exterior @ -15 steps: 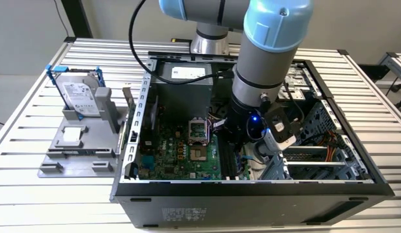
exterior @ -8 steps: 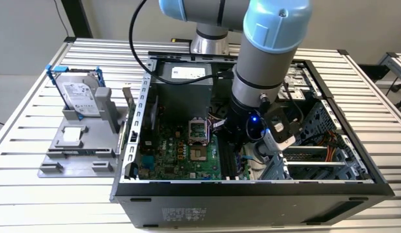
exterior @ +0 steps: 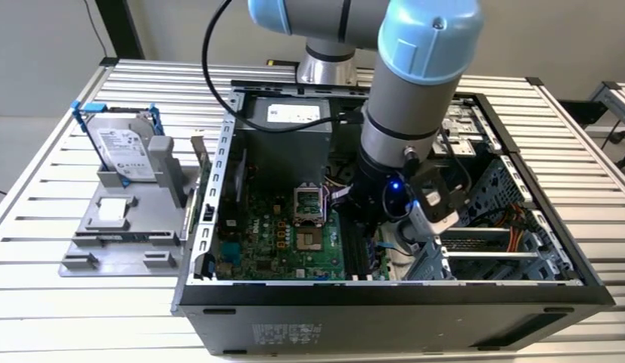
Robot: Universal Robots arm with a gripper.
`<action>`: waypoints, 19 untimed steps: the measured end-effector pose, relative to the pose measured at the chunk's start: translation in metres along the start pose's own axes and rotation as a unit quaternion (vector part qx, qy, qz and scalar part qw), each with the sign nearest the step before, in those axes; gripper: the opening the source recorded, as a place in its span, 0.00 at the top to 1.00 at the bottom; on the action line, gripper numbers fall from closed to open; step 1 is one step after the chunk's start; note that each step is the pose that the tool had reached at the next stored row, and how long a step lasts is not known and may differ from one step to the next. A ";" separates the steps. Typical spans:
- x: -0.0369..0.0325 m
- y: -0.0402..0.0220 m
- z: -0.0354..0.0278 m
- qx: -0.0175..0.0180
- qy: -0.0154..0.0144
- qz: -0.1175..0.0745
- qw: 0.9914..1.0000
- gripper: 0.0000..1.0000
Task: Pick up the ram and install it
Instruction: 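Insert the ram into the slot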
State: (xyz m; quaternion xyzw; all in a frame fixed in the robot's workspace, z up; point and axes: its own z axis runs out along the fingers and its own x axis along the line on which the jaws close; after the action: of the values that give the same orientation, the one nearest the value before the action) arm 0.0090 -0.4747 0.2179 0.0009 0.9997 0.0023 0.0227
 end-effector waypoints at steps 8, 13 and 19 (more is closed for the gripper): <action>0.0002 -0.0002 0.0010 0.000 0.000 0.000 1.000 1.00; 0.0007 -0.0003 0.0000 0.000 0.000 0.000 1.000 1.00; 0.0014 -0.0004 -0.0002 0.000 0.001 0.000 1.000 1.00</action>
State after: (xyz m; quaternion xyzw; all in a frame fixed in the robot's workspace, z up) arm 0.0076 -0.4751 0.2180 0.0010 0.9998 0.0022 0.0221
